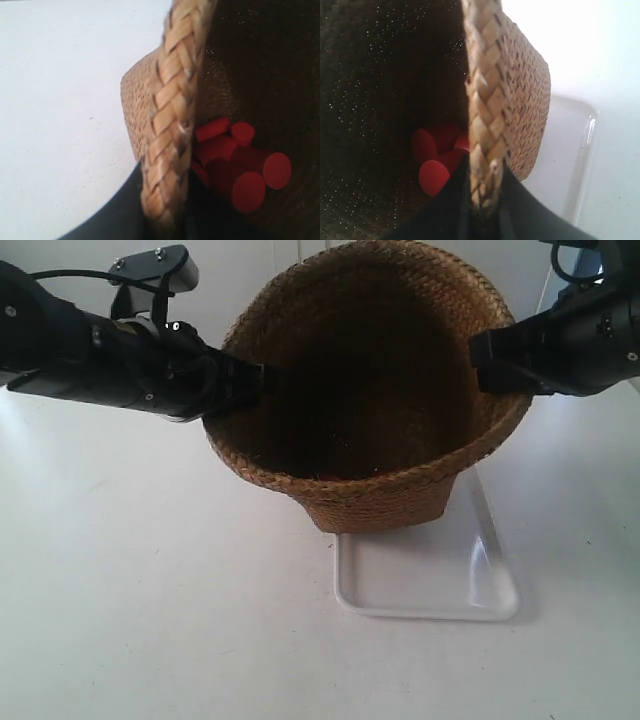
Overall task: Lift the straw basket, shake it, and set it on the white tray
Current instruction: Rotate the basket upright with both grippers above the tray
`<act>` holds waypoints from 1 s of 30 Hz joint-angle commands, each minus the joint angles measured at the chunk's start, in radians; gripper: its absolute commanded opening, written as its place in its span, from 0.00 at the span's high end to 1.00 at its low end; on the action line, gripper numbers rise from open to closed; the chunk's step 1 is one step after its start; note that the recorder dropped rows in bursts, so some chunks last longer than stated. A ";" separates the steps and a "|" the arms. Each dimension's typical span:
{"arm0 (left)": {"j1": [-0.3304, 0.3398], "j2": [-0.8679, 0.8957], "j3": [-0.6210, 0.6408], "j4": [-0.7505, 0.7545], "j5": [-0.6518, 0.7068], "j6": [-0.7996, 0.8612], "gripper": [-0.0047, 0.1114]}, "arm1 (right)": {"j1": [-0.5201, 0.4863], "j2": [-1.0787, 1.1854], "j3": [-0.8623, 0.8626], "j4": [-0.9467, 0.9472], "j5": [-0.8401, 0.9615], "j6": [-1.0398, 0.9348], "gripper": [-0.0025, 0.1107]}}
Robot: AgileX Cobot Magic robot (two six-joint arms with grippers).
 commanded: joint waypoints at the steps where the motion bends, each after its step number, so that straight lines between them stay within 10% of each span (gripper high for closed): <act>1: 0.003 -0.013 -0.001 0.158 0.092 -0.096 0.96 | -0.011 -0.010 -0.014 -0.025 -0.072 -0.027 0.98; 19: 0.003 -0.018 -0.142 0.158 0.248 -0.080 0.96 | -0.011 -0.011 -0.014 -0.014 -0.084 0.014 0.98; 30: -0.008 0.079 -0.327 0.228 0.523 -0.312 0.96 | -0.011 0.044 -0.267 -0.404 0.354 0.365 0.98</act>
